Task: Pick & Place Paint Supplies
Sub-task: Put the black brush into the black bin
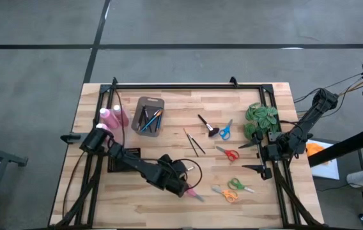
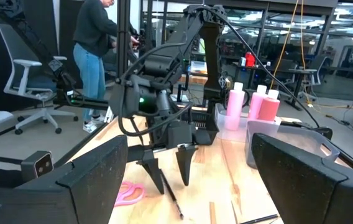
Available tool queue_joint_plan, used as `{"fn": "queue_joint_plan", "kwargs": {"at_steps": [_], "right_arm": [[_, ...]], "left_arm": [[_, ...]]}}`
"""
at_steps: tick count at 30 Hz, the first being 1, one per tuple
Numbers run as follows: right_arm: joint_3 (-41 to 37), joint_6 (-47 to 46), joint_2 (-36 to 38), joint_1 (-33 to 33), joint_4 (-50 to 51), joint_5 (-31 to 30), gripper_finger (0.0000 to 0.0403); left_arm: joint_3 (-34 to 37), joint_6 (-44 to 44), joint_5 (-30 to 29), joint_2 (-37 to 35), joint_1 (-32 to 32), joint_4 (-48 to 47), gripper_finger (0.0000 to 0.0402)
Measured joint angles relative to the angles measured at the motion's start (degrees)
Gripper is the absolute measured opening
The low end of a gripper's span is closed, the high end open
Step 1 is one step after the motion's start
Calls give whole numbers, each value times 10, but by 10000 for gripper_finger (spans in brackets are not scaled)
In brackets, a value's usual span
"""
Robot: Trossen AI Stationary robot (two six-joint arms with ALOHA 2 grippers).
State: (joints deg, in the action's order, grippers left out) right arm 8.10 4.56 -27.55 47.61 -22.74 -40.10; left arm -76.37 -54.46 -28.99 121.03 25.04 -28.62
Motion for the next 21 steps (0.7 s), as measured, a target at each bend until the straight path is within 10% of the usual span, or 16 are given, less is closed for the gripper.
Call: {"fn": "queue_joint_plan", "kwargs": {"at_steps": [21], "right_arm": [[0, 0, 0, 0, 0, 0, 341]], "left_arm": [[6, 7, 29, -1, -3, 12, 68]]}}
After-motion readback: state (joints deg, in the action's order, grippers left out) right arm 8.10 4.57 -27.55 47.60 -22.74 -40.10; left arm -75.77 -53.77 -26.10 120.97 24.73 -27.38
